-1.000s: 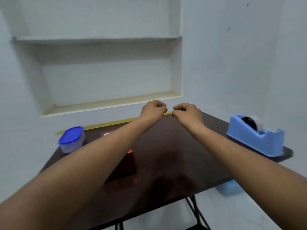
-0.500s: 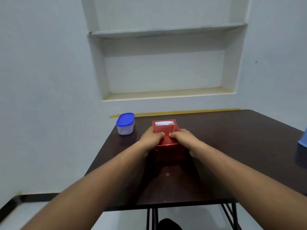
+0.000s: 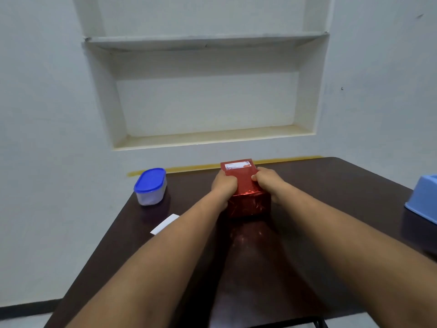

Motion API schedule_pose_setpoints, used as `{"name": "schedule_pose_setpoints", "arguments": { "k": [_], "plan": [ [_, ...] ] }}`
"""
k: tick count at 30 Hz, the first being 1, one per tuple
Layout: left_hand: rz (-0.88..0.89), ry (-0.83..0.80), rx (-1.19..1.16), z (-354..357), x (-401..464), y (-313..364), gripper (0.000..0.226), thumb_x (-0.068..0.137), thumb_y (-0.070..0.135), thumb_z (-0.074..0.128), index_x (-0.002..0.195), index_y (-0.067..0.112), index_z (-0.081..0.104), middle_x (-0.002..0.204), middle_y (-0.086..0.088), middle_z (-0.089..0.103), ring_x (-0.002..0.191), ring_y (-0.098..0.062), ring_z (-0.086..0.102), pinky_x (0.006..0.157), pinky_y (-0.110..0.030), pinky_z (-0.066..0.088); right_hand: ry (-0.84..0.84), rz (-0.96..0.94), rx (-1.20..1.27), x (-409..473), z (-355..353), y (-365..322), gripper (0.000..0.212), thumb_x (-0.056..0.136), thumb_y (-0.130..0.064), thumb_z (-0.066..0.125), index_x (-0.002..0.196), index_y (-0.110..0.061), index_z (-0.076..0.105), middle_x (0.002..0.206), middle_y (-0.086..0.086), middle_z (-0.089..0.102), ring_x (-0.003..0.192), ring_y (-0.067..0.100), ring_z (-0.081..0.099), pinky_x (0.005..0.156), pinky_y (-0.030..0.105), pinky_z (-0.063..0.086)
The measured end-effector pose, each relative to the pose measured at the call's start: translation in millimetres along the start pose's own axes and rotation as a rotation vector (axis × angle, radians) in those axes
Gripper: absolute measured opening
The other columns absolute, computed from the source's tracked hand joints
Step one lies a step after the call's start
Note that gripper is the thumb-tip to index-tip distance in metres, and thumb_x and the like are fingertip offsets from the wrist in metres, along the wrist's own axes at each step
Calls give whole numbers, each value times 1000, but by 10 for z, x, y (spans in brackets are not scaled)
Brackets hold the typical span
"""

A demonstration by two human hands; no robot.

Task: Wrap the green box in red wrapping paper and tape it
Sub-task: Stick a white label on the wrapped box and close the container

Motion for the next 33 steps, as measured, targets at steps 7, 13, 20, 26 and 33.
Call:
{"name": "schedule_pose_setpoints", "arguments": {
  "k": [7, 13, 20, 26, 33],
  "plan": [
    [4, 24, 93, 222, 310, 22, 40, 83, 14, 44, 114, 24, 67, 105, -3, 74, 94, -25, 71, 89, -41, 61, -49, -8, -22, 301, -84, 104, 30, 95, -6, 45, 116, -13, 66, 103, 14, 69, 84, 25, 63, 71, 32, 49],
    [71, 20, 182, 78, 282, 19, 40, 84, 20, 51, 118, 26, 70, 107, 1, 76, 95, -21, 72, 86, -38, 59, 10, -74, -237, 192, -123, 14, 26, 91, -30, 53, 112, -24, 68, 111, 4, 70, 102, 24, 65, 82, 33, 53],
    [121, 26, 911, -735, -287, 105, 24, 94, 18, 65, 115, 21, 78, 118, 3, 73, 109, -18, 67, 85, -26, 50, 225, -501, -417, -450, -23, -173, 40, 97, -26, 57, 135, -16, 66, 136, 7, 67, 127, 26, 60, 110, 35, 44],
    [-92, -226, 1658, -1410, -941, 85, 49, 102, 25, 61, 150, 29, 51, 122, -2, 68, 112, -25, 65, 92, -29, 53, 81, -496, -255, -1126, 361, -158, 29, 92, -13, 63, 118, -18, 77, 116, -1, 75, 103, 8, 63, 91, 13, 41],
    [130, 27, 1138, -1854, -946, -415, 22, 88, 19, 80, 109, 27, 82, 112, 1, 75, 92, -11, 60, 78, -23, 43, -58, -344, -215, -1399, 639, 44, 26, 92, -13, 63, 111, -23, 79, 116, -1, 76, 114, 14, 65, 110, 33, 48]
  ]
}}
Point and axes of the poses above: each hand's wrist, its own x-axis towards the middle knuckle, its own z-axis out of the palm, y = z × x, the point moved 4 cm from there along x, towards the middle knuckle
